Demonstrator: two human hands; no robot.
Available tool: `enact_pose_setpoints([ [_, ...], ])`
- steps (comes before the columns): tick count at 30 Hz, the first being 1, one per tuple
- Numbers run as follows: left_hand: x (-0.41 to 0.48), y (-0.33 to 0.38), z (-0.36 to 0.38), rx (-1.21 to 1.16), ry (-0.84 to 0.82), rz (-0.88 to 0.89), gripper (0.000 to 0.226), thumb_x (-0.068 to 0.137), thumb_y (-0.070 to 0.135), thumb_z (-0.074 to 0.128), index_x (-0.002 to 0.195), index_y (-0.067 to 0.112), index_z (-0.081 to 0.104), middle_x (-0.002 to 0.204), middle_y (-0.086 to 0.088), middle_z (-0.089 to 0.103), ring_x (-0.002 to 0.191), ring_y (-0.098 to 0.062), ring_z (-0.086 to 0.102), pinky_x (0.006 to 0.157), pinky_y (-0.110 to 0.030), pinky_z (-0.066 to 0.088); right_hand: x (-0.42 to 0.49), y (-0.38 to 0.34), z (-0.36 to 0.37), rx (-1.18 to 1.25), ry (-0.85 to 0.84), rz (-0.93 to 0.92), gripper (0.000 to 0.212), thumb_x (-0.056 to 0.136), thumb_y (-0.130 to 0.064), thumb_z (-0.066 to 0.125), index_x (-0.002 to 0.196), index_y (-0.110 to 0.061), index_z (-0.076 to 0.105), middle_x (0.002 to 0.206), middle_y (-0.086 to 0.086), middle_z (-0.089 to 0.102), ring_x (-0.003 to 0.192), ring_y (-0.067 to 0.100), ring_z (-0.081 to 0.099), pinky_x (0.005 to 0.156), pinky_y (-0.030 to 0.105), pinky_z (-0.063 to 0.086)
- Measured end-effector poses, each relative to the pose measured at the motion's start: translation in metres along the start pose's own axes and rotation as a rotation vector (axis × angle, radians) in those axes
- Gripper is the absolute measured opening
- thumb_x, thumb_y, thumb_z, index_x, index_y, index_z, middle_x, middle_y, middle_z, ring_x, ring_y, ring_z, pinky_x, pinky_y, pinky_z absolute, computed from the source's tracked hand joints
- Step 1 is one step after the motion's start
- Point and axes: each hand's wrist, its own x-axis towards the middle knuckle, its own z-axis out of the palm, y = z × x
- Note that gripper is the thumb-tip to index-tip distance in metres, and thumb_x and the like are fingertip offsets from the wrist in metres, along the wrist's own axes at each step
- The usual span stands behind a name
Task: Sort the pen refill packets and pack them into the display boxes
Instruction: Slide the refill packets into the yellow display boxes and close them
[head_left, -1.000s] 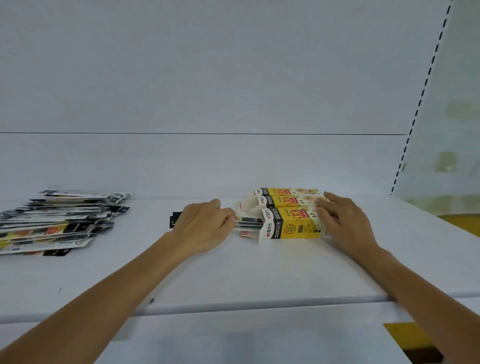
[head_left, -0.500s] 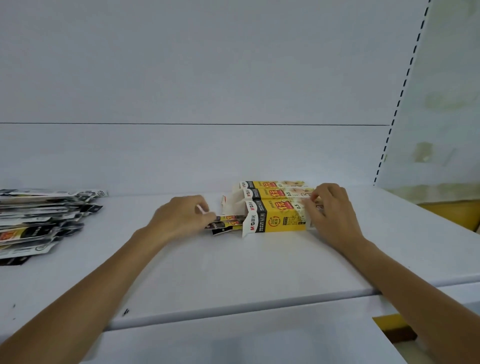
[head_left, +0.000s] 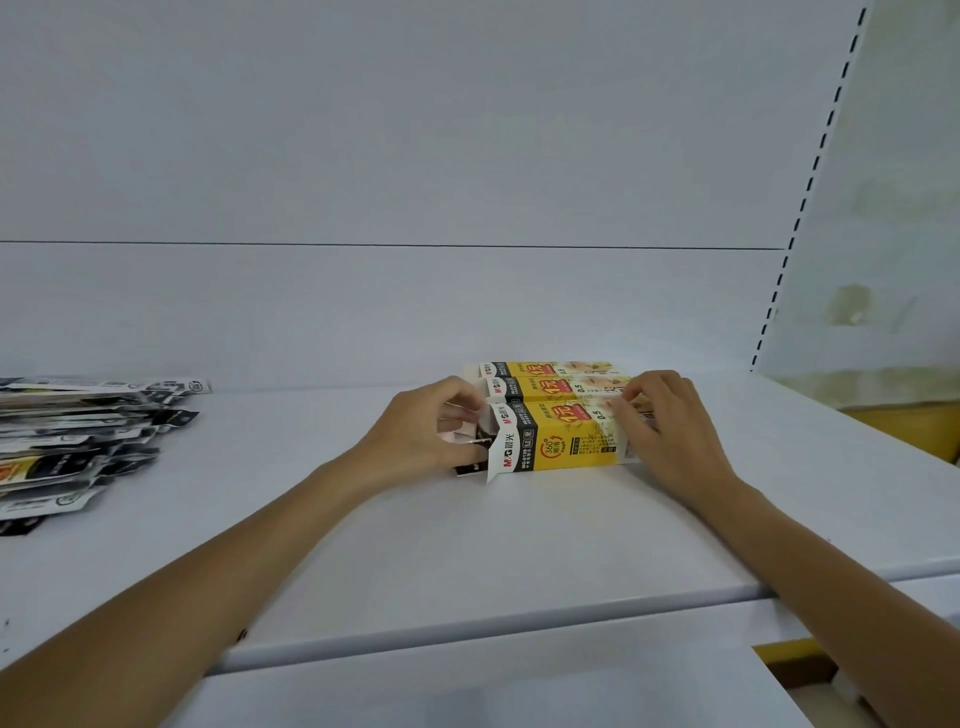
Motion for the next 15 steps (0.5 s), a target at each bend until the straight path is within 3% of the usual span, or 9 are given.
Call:
enact_pose_setpoints([
  [3, -0.003, -0.011, -0.004, 0.270, 0.100, 0.046, 0.025, 0.069, 0.033, 0.074, 0.082, 0.038, 0.053, 0.093, 0.014, 0.063, 0.091, 0.001, 0.056, 0.081, -0.018, 0.041, 0.000, 0.002, 0.000, 0.015, -0.007, 0.024, 0.012, 0.090, -0.026, 0.055, 0.092, -0.014, 0.055, 0.101, -0.006, 0.048, 0.098, 0.012, 0.041, 0.077, 0.022, 0.031],
  [7, -0.010, -0.017, -0.005, 0.435, 0.167, 0.051, 0.013, 0.077, 0.041, 0.072, 0.072, 0.029, 0.068, 0.071, 0.017, 0.064, 0.081, -0.003, 0.051, 0.070, -0.019, 0.034, 0.002, 0.003, 0.000, 0.031, 0.001, 0.045, 0.013, 0.090, -0.026, 0.056, 0.090, -0.014, 0.056, 0.100, -0.007, 0.048, 0.097, 0.010, 0.040, 0.077, 0.021, 0.030],
  [9, -0.009, -0.017, 0.001, 0.594, 0.106, 0.121, 0.024, 0.080, 0.050, 0.060, 0.083, 0.030, 0.073, 0.086, 0.016, 0.066, 0.090, -0.011, 0.050, 0.075, -0.025, 0.031, 0.002, 0.004, -0.001, 0.032, 0.000, 0.045, 0.013, 0.090, -0.027, 0.055, 0.091, -0.014, 0.056, 0.100, -0.007, 0.048, 0.097, 0.010, 0.040, 0.077, 0.021, 0.030],
  [12, -0.008, -0.015, 0.006, 0.758, 0.134, 0.187, 0.017, 0.084, 0.036, 0.060, 0.093, 0.028, 0.073, 0.105, 0.008, 0.059, 0.106, -0.019, 0.045, 0.084, -0.026, 0.024, 0.001, 0.004, -0.002, 0.038, -0.009, 0.049, 0.012, 0.090, -0.027, 0.054, 0.091, -0.015, 0.056, 0.101, -0.007, 0.048, 0.098, 0.009, 0.040, 0.077, 0.022, 0.031],
  [15, -0.009, -0.015, 0.005, 0.801, 0.119, 0.155, 0.023, 0.088, 0.038, 0.054, 0.094, 0.026, 0.072, 0.110, 0.013, 0.059, 0.109, -0.015, 0.044, 0.085, -0.023, 0.020, 0.001, 0.004, -0.003, 0.038, -0.004, 0.064, 0.011, 0.090, -0.026, 0.055, 0.091, -0.015, 0.056, 0.103, -0.007, 0.047, 0.099, 0.008, 0.038, 0.078, 0.023, 0.032],
])
